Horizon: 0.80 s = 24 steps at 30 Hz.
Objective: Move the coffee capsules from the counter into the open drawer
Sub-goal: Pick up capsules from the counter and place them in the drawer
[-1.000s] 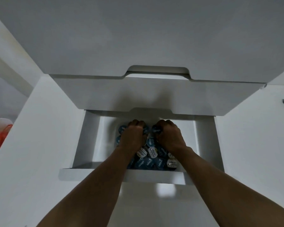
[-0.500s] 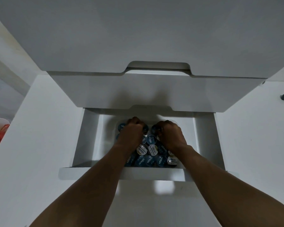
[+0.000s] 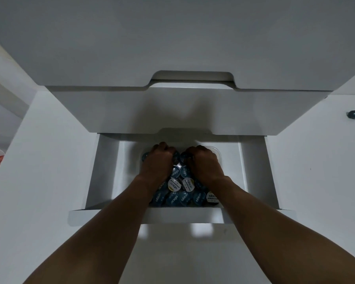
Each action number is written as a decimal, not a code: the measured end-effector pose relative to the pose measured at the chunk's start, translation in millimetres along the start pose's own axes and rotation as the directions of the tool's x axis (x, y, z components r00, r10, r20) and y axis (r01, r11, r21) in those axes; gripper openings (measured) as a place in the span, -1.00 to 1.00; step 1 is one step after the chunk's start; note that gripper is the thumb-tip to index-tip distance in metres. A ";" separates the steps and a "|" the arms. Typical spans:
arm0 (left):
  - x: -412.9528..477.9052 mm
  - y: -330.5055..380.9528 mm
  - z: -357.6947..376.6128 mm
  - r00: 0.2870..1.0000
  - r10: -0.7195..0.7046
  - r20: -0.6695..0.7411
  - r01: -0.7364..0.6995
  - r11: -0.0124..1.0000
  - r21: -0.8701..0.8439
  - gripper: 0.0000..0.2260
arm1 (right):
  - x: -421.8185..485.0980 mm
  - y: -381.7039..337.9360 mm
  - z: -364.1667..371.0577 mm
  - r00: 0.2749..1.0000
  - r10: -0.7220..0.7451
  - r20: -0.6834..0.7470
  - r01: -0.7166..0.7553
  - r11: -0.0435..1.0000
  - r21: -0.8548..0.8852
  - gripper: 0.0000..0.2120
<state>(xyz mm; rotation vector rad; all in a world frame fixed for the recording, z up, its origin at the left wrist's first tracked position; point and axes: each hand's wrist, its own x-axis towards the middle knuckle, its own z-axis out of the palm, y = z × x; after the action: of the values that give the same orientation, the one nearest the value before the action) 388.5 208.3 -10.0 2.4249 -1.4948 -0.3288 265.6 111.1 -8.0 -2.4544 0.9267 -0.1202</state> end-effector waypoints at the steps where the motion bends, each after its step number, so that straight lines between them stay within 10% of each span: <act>1: -0.1 0.7 -0.2 1.000 0.000 0.003 0.000 1.000 0.001 -0.73 | -0.3 0.0 -0.3 1.000 0.005 -0.001 -0.005 1.000 0.006 -0.78; 24: -83.6 98.3 -98.2 0.962 0.009 -0.274 0.026 0.992 0.127 -0.74 | -94.3 7.8 -135.2 0.969 -0.078 -0.236 0.041 0.987 -0.158 -0.66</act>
<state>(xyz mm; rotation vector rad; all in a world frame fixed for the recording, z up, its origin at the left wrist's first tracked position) 302.2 252.0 120.1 2.4531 -1.4214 0.1041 154.7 108.2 114.2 -2.6518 0.9954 -0.3914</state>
